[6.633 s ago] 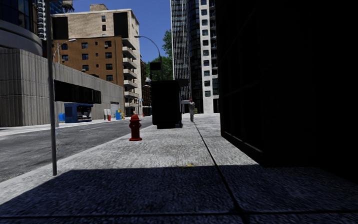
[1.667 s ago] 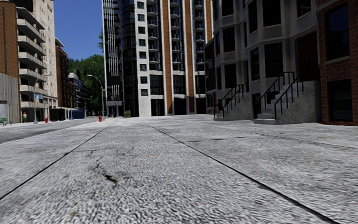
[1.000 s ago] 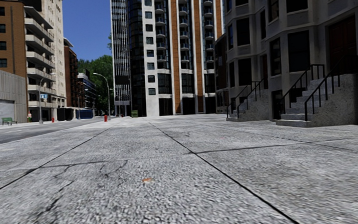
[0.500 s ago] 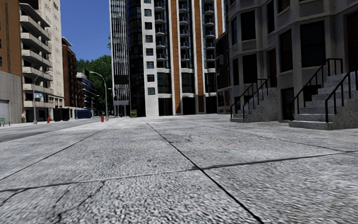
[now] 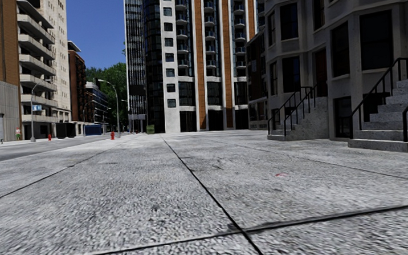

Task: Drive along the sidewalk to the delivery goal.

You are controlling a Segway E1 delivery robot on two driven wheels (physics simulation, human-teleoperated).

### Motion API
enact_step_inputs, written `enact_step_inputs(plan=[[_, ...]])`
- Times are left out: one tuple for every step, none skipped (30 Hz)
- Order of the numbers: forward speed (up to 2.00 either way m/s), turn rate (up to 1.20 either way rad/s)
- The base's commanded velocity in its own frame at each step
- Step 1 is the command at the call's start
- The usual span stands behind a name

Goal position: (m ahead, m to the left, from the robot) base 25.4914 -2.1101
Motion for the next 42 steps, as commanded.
enact_step_inputs(plan=[[2.0,0.0],[2.0,0.0],[2.0,0.0],[2.0,0.0],[2.0,0.0],[2.0,0.0],[2.0,0.0],[2.0,0.0],[2.0,0.0],[2.0,0.0],[2.0,0.0],[2.0,0.0],[2.0,0.0],[2.0,0.0],[2.0,0.0],[2.0,0.0],[2.0,0.0],[2.0,0.0],[2.0,0.0],[2.0,0.0],[2.0,0.0],[2.0,0.0],[2.0,0.0],[2.0,0.0],[2.0,0.0],[2.0,0.0],[2.0,0.0],[2.0,0.0],[2.0,0.0],[2.0,0.0],[2.0,0.0],[2.0,0.0],[2.0,0.0],[2.0,0.0],[2.0,0.0],[2.0,0.0],[2.0,0.0],[2.0,0.0],[2.0,0.0],[2.0,0.0],[2.0,0.0],[2.0,0.0]])
